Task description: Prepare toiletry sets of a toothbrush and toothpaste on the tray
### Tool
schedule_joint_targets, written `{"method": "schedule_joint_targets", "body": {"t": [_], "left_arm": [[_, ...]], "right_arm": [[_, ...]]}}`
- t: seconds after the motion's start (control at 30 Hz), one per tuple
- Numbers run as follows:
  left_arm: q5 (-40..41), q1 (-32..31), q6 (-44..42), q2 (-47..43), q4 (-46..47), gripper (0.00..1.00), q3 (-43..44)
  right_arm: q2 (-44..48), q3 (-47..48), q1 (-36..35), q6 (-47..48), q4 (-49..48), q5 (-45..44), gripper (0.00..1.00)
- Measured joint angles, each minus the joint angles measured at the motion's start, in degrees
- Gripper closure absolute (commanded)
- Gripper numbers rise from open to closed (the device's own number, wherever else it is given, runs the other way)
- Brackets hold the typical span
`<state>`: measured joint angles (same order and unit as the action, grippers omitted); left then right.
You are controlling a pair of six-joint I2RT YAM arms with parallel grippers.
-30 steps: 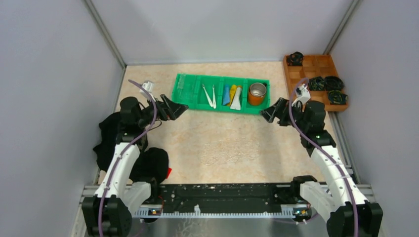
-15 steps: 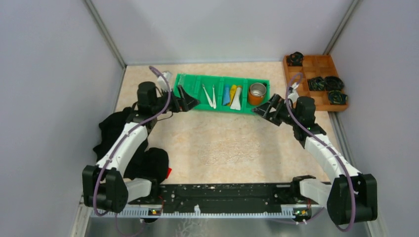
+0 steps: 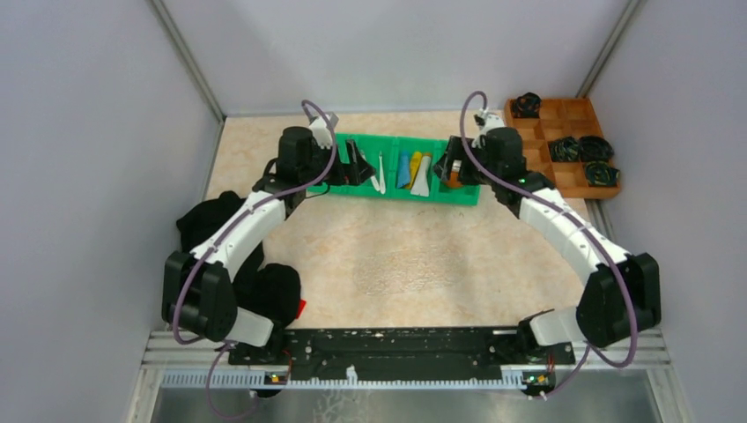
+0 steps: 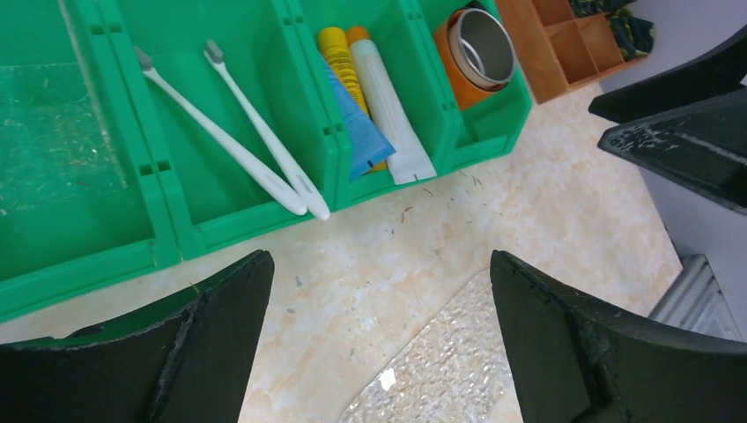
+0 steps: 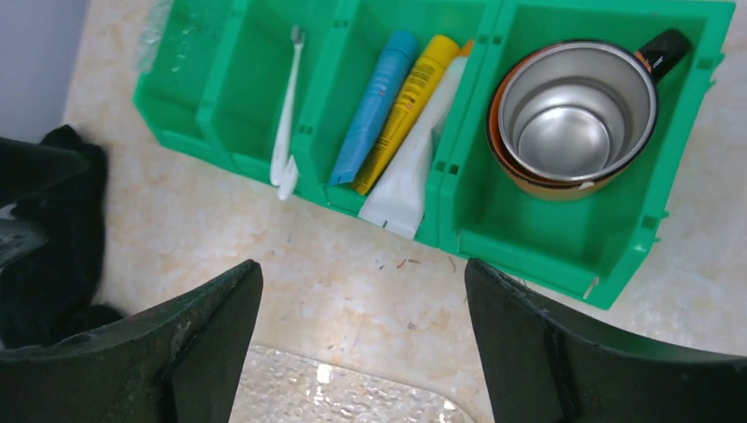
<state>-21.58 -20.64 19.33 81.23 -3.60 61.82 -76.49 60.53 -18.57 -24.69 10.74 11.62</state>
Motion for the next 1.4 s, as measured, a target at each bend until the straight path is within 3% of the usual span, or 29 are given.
{"method": "schedule_joint_targets", "body": {"t": [0.03, 0.07, 0.23, 0.43, 0.6, 0.77, 0.87, 1.07, 1.23, 1.4], "left_arm": [[0.8, 0.0, -0.1, 0.5, 0.1, 0.06, 0.2], [1.6, -0.1, -0.1, 1.0, 0.1, 0.08, 0.3], [3.6, -0.3, -0.3, 4.5, 0.1, 0.25, 2.0], [5.8, -0.3, -1.0, 8.6, -0.3, 0.17, 3.2], [8.4, -0.3, -1.5, 9.5, -1.6, 0.14, 3.2], [9.6, -0.3, -1.6, 9.5, -2.6, 0.13, 3.2], [10.4, -0.3, -1.7, 9.5, -2.9, 0.11, 3.2], [14.4, -0.2, -2.5, 9.7, -4.4, 0.11, 4.1], [19.1, 1.6, -2.8, 13.5, -6.3, 0.14, 10.5], [23.6, 6.0, -3.8, 18.1, -7.4, 0.21, 16.4]], "right_arm": [[-1.8, 1.2, -1.3, 1.4, 0.7, -2.9, 0.54], [-2.9, 1.7, -2.0, 2.6, 1.1, -4.6, 0.6], [-7.3, 2.6, -3.6, 5.4, 2.9, -12.7, 0.59], [-12.5, 5.9, -3.5, 8.8, 4.2, -20.8, 0.57], [-17.4, 10.5, -3.5, 11.5, 3.8, -24.6, 0.7], [-24.5, 16.2, -3.5, 12.6, 3.6, -26.1, 0.7], [-28.2, 18.7, -3.5, 13.0, 3.9, -26.0, 0.65], [-29.9, 20.9, -3.5, 13.1, 4.7, -25.0, 0.63], [-27.9, 18.9, -3.8, 12.5, 4.5, -24.7, 0.63], [-18.0, 10.6, -3.9, 11.0, 5.3, -23.9, 0.63]]}}
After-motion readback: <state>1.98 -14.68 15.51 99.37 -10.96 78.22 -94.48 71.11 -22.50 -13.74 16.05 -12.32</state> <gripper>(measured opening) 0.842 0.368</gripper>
